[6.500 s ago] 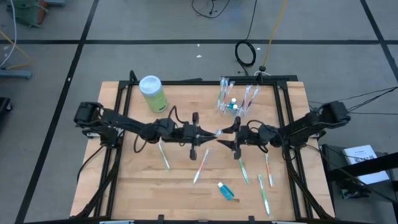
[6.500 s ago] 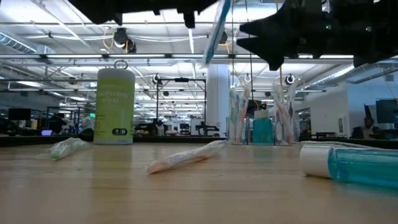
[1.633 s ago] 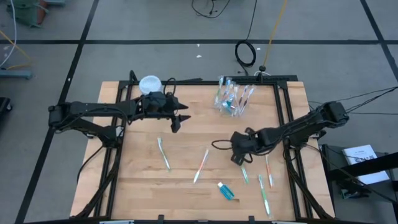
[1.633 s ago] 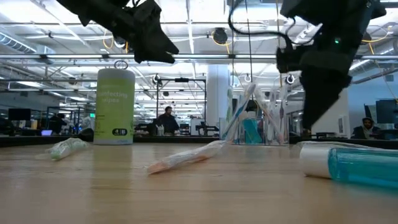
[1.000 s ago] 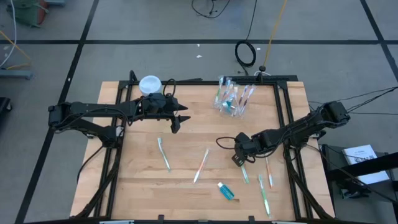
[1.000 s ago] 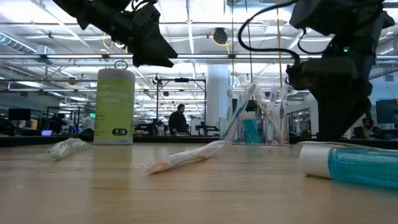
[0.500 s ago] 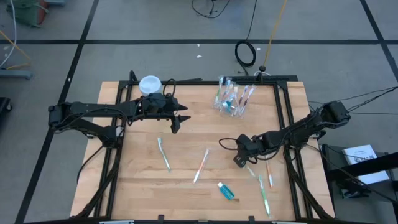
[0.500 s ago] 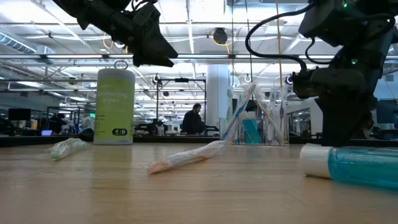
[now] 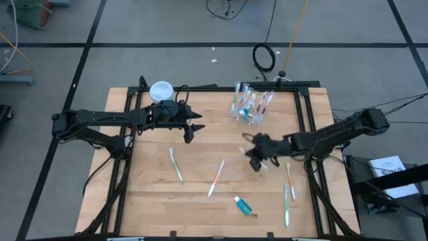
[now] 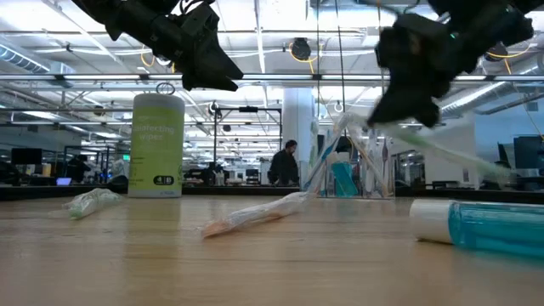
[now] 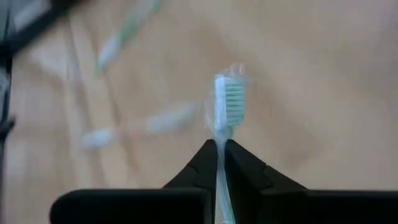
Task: Pick & Place toothbrushing station
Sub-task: Put the green toothbrush into the transparent organizer
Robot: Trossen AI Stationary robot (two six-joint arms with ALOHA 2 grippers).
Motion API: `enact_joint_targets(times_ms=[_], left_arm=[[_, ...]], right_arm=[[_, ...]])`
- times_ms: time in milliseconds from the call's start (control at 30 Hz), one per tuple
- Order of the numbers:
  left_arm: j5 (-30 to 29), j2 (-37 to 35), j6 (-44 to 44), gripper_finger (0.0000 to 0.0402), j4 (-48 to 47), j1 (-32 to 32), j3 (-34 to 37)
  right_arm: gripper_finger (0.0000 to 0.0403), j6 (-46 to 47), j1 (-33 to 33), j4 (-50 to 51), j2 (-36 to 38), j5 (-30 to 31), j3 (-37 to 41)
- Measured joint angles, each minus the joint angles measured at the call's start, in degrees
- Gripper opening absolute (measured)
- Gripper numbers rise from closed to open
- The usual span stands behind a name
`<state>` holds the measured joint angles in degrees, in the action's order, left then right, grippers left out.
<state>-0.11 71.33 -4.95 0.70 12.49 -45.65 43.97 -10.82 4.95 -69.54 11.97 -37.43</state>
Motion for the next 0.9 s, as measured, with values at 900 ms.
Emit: enact_joint_targets(times_ms=[900], left_arm=[[-0.02,0.02,0.63,0.0234,1.75,0.01,0.0]], right_arm=[[0.001,-44.28,24.11,-74.2,-2.46,31.5,21.56]])
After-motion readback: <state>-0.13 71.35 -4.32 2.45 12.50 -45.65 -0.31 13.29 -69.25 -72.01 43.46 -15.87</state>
